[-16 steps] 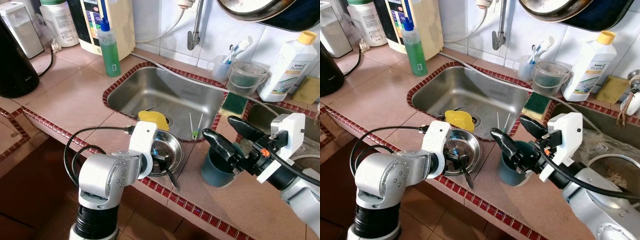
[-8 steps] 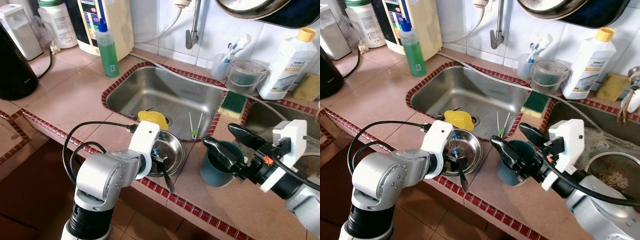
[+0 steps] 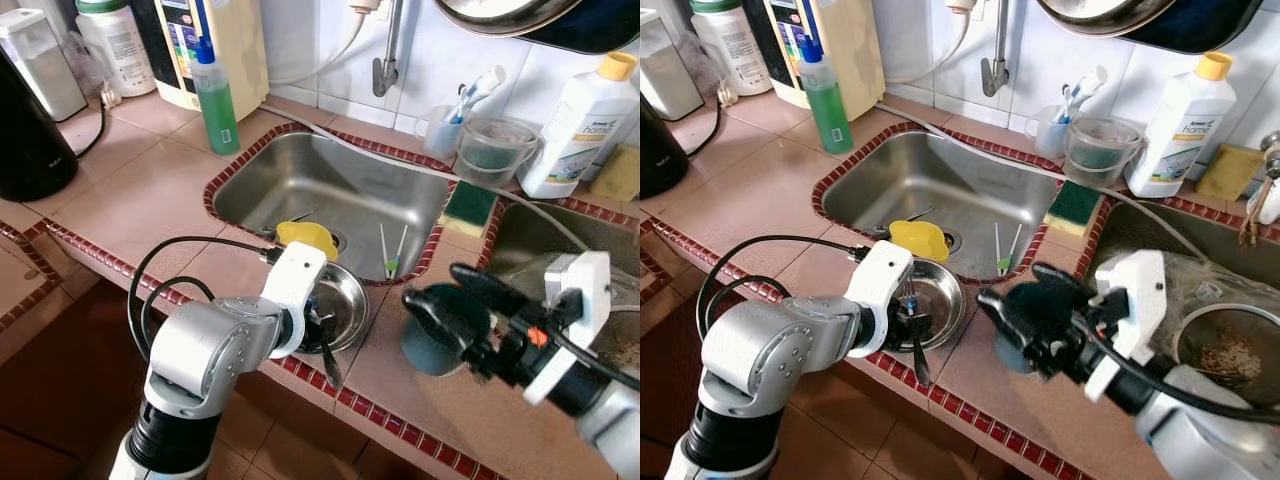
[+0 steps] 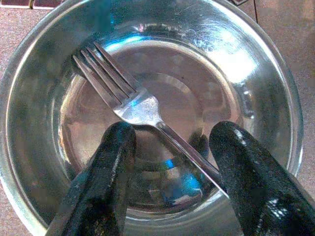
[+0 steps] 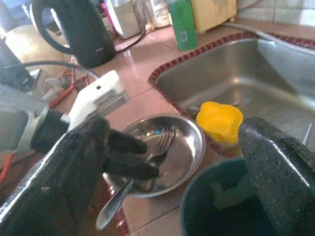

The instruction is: Kitchen organization

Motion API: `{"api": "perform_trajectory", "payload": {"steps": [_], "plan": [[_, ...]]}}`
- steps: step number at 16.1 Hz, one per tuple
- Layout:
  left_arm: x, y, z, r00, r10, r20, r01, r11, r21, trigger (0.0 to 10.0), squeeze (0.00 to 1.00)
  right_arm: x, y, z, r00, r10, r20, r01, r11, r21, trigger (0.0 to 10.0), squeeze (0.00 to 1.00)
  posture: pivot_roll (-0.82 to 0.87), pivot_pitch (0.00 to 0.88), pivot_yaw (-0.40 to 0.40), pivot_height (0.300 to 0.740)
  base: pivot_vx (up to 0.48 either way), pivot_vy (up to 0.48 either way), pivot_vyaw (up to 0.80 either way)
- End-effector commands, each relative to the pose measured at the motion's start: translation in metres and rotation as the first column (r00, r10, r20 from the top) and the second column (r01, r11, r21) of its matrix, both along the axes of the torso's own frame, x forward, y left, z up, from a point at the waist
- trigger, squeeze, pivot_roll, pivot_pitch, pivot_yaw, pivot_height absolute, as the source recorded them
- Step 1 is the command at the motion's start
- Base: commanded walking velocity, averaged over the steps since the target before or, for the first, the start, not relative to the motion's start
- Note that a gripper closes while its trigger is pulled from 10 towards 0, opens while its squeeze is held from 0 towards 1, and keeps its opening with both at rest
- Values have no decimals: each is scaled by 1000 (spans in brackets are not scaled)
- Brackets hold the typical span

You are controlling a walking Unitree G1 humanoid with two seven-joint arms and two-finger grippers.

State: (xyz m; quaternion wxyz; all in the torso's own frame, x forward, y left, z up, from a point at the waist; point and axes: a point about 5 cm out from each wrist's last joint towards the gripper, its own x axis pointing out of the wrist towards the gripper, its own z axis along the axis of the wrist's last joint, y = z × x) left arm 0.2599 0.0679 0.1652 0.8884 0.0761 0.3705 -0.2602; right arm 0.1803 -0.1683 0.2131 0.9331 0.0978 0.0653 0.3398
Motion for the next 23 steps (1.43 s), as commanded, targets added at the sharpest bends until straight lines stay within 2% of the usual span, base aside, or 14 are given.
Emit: {"api": "perform_trajectory", "payload": {"steps": [1,6,23], "plan": [[-1,3,-7,999,5,-42,-3,1000,31,0,0,-4,1,4,1000,8,15,-8,1000,-13,10000,0,-148,84,40,740,0,0,0],[-2,0,-7,998,-28,-49,29,999,28,0,0,-10,-2,2,1000,21,-19,-21,999,-30,10000,0,-155,76,43,740,0,0,0],[-4,-4,-6,997,-69,-41,71,997,39,0,0,-8,-5,4,1000,1,-9,-2,999,-39,10000,0,-161,60,40,740,0,0,0]]}}
